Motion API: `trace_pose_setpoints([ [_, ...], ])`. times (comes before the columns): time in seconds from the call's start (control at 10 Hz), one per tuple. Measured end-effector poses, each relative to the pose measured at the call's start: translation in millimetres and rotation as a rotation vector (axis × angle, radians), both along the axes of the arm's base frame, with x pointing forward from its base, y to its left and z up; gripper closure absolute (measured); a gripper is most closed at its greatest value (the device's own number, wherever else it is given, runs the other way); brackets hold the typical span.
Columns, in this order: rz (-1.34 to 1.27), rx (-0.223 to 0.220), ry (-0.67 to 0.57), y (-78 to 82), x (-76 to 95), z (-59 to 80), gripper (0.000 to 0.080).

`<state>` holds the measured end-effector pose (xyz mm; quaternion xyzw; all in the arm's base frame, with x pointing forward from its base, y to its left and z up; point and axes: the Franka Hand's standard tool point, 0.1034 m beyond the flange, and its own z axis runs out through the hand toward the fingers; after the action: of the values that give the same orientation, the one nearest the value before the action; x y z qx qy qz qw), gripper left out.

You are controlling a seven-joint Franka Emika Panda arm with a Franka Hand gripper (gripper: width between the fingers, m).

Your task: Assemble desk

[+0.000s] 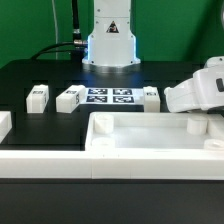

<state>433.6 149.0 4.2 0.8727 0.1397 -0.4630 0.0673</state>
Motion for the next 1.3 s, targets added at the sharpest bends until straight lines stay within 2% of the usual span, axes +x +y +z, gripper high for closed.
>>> trace_pose_setpoints([
  [0.1, -0.002, 0.000, 0.000, -0.4, 1.1, 3.7, 0.0511],
  [0.2, -0.015, 0.004, -0.003, -0.9, 4.5, 14.6, 0.0511],
  [0.5, -0.065, 0.038, -0.002, -11.4, 18.0, 62.2, 0.0509],
  [0.6, -0.066, 0.048, -0.033, -9.8, 21.6, 56.6, 0.0509],
  [0.8, -0.064, 0.048, -0.033, -9.1, 20.8, 55.9, 0.0509],
  [1.0, -0.071, 0.093, -0.190, -5.3, 36.4, 53.5, 0.0509],
  [1.1, -0.064, 0.135, -0.277, -12.0, 47.0, 71.5, 0.0509],
  [1.2, -0.071, 0.145, -0.313, -19.4, 53.1, 86.1, 0.0509],
  [1.3, -0.076, 0.162, -0.377, -23.1, 66.1, 95.2, 0.0509],
])
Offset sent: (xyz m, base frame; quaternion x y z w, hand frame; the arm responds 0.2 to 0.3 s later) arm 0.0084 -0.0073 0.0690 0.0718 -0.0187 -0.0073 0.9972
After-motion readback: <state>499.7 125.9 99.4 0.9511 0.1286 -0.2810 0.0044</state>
